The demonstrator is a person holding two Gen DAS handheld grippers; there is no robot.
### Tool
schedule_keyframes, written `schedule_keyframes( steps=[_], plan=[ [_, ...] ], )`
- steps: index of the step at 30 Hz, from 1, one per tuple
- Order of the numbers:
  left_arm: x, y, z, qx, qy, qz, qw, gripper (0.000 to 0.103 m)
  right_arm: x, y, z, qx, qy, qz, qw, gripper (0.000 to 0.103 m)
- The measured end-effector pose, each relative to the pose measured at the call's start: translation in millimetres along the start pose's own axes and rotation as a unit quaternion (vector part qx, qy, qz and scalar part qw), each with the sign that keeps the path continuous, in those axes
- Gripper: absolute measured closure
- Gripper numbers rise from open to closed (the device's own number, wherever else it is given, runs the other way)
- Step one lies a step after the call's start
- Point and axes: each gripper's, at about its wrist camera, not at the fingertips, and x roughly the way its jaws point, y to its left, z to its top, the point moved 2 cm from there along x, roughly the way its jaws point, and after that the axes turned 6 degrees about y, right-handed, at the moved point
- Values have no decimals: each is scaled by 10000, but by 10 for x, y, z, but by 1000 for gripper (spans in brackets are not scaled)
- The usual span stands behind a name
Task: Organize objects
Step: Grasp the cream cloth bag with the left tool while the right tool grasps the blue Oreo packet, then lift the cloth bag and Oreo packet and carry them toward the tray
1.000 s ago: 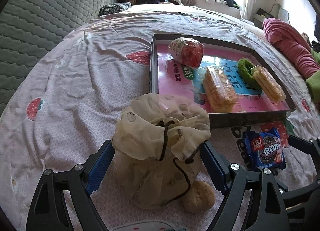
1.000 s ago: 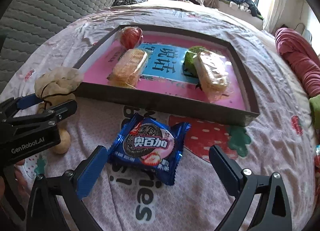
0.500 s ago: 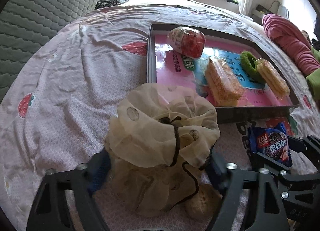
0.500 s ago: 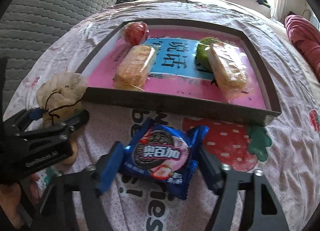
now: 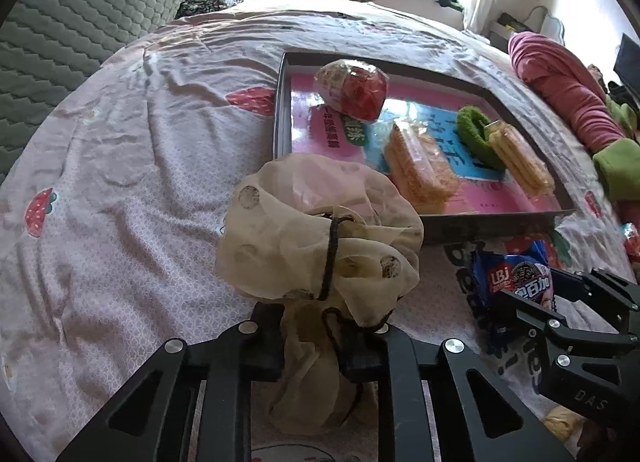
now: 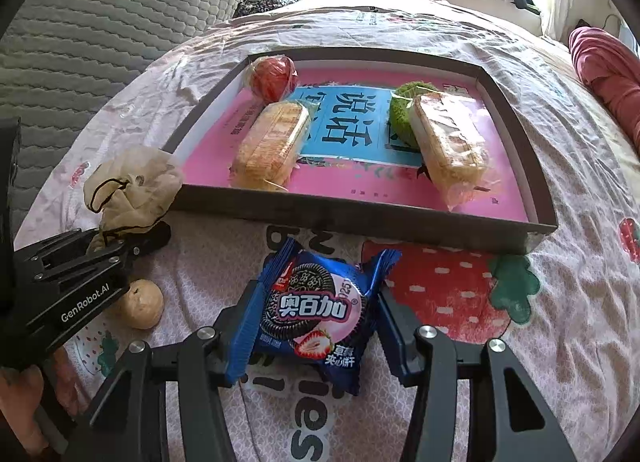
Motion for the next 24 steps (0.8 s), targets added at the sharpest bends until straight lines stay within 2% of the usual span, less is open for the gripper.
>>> schedule_keyframes(
  steps=[12, 24],
  plan=[
    [-248, -59, -17, 35, -174, 91, 9998, 84, -215, 3, -56, 7, -119, 26, 9999, 49],
    [-746, -205, -43, 118, -439, 144, 9989, 84, -703, 99, -120, -56, -372, -18, 9993, 49]
  ],
)
